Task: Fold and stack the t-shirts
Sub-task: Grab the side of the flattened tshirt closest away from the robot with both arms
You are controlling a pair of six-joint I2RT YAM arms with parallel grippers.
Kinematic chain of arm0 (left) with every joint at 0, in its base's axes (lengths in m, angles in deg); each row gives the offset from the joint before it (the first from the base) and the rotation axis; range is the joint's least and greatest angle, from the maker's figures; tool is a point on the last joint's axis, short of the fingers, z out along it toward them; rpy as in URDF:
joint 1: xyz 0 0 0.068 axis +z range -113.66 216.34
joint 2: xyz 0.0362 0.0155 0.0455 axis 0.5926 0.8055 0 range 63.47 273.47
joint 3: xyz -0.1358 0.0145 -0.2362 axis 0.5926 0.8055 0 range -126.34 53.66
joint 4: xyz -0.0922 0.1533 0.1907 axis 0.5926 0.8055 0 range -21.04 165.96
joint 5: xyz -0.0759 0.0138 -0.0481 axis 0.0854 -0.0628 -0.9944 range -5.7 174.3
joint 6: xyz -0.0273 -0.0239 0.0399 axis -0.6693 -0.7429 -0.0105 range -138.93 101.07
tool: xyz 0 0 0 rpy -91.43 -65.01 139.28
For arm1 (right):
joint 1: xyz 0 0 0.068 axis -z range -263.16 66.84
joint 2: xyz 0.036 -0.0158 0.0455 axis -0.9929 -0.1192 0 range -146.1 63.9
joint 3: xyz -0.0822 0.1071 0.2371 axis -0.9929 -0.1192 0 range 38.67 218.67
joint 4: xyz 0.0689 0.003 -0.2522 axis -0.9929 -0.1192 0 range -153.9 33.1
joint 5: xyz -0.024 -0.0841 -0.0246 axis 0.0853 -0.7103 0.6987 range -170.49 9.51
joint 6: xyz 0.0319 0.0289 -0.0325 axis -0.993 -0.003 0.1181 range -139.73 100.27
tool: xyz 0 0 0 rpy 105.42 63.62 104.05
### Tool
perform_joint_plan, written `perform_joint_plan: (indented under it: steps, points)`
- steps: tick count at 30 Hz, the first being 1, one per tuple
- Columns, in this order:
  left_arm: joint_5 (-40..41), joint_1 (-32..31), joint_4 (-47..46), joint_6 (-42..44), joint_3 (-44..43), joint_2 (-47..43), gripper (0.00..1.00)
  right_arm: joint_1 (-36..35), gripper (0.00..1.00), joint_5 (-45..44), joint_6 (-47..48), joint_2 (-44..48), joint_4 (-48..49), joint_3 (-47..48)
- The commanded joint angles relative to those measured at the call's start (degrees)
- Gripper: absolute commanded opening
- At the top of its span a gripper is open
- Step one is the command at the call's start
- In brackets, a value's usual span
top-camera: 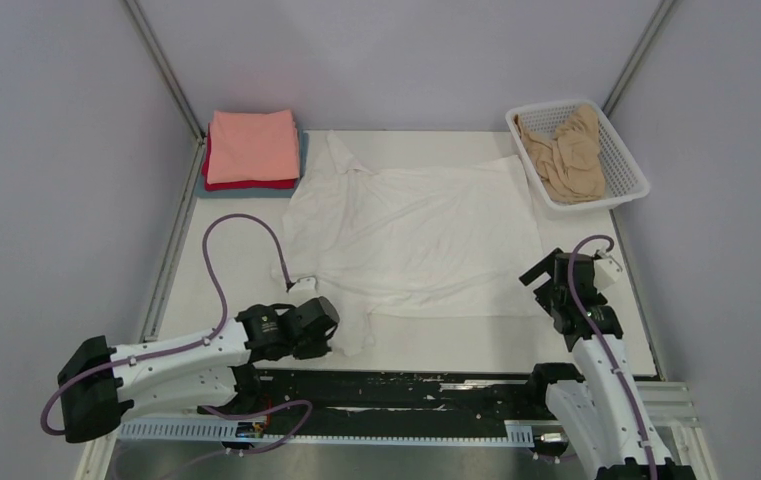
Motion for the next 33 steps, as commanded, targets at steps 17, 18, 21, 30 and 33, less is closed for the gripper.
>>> perform_joint_plan:
  steps: [17, 18, 21, 30, 33]
  points:
    - [4.87, 0.44, -8.03, 10.5, -0.27, -8.13, 0.0, 2.02, 0.55, 0.46, -10.82, 2.7, 6.71, -12.86]
    - [5.08, 0.52, -7.96, 10.54, -0.38, -8.33, 0.0, 2.07, 0.51, 0.39, -10.71, 2.87, 6.79, -12.82]
    - [4.82, 0.87, -8.29, 10.51, -0.3, -8.75, 0.0, 2.15, 0.42, -0.14, -10.39, 2.84, 7.09, -12.91]
    - [3.53, 3.0, -9.87, 11.54, 0.38, -8.84, 0.0, 2.07, 0.32, -1.03, -9.85, 0.69, 10.13, -14.1]
    - [3.99, 3.45, -9.87, 11.97, 0.27, -9.05, 0.0, 2.07, 0.29, -1.42, -9.05, 0.73, 11.32, -14.26]
